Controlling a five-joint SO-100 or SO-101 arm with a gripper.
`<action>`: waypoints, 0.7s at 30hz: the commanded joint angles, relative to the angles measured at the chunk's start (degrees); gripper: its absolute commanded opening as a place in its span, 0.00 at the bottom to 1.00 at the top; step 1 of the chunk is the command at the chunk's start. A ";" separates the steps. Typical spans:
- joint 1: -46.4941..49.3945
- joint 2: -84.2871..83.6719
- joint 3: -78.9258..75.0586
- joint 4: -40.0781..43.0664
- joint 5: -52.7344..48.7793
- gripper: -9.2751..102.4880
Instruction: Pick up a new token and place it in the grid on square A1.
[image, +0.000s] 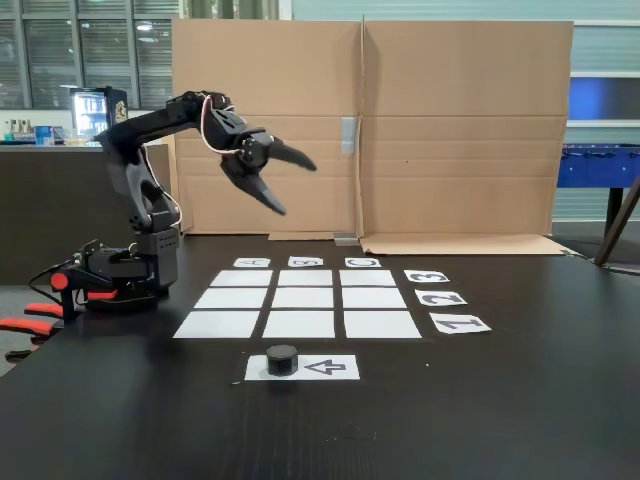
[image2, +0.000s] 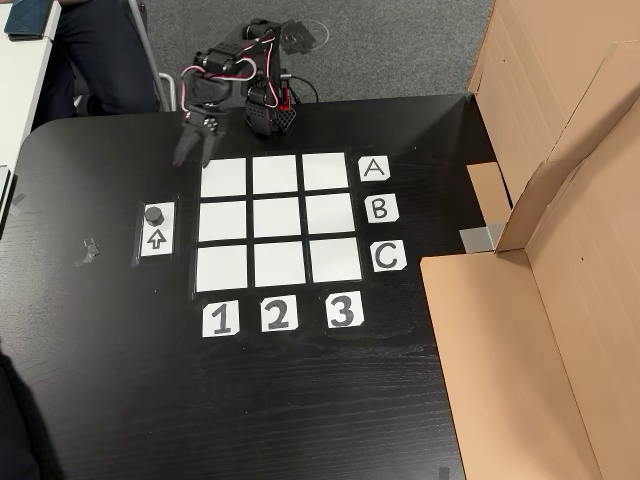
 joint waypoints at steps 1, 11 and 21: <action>2.29 -5.89 -6.86 2.99 -1.58 0.45; 5.10 -22.85 -20.30 13.45 -6.59 0.46; 15.82 -27.60 -20.30 13.36 -11.60 0.46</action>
